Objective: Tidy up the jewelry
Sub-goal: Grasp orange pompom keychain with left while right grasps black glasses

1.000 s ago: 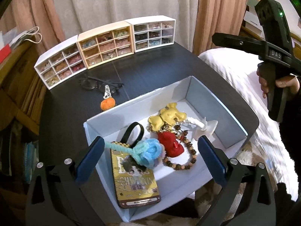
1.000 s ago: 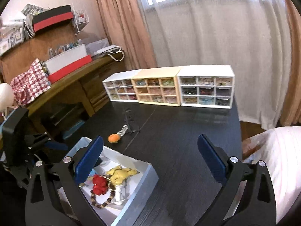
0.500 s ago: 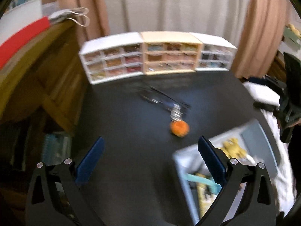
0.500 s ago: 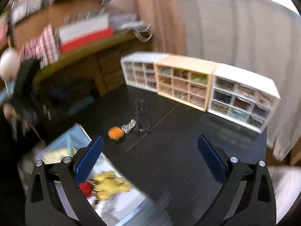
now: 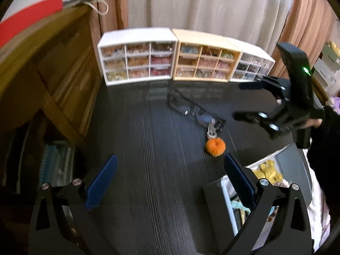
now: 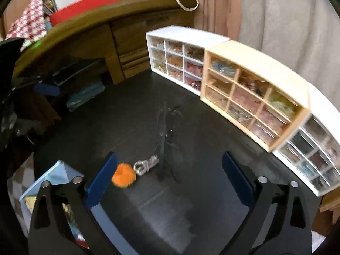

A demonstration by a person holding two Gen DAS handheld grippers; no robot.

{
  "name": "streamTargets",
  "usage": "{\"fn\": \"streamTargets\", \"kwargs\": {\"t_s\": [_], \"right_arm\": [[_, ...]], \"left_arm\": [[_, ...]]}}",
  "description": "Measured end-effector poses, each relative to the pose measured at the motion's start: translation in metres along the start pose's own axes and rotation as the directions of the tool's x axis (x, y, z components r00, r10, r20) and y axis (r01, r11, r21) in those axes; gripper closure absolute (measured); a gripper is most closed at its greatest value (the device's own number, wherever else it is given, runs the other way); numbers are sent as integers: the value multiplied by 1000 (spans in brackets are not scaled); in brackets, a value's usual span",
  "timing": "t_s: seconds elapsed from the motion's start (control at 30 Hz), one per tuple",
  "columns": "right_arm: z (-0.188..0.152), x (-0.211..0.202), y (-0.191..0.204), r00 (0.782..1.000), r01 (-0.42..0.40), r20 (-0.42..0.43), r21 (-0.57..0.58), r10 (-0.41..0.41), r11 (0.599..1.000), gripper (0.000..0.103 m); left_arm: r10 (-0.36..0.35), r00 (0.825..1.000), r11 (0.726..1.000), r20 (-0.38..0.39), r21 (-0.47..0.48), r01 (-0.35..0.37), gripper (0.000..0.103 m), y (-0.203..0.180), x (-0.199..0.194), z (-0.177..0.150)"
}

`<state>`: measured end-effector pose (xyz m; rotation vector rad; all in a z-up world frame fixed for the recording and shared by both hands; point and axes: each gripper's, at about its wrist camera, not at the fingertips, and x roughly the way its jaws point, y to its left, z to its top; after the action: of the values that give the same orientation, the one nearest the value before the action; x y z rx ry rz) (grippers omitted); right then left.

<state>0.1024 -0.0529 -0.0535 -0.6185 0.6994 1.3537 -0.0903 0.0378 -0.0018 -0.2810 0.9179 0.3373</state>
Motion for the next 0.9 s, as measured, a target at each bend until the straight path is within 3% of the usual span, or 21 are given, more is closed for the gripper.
{"fn": "streamTargets", "kwargs": {"t_s": [0.13,0.27,0.37,0.47,0.53,0.7,0.9], "right_arm": [[13,29,7,998,5,-66,-56,-9,998,28],[26,39,4,997,-37,-64,-33,35,999,41],[32,52,1,990,-69,-123,-21,66,997,47],[32,63,1,982,-86,-173,-25,80,996,60],[30,70,3,978,-71,-199,-40,62,997,76],[26,71,-3,984,-18,-175,-36,12,999,84],[19,62,-19,987,-23,-157,25,27,999,97]], "left_arm": [[-19,999,1000,-43,-12,18,4,2,16,-1],[-48,996,999,-77,-6,47,4,-1,33,7],[-85,990,996,-111,7,86,4,-8,47,15],[-109,983,993,-146,35,115,4,-22,61,23],[-108,979,991,-173,59,120,4,-31,71,27],[-104,964,986,-246,103,133,5,-52,98,33],[-83,950,984,-301,125,125,8,-60,118,30]]}}
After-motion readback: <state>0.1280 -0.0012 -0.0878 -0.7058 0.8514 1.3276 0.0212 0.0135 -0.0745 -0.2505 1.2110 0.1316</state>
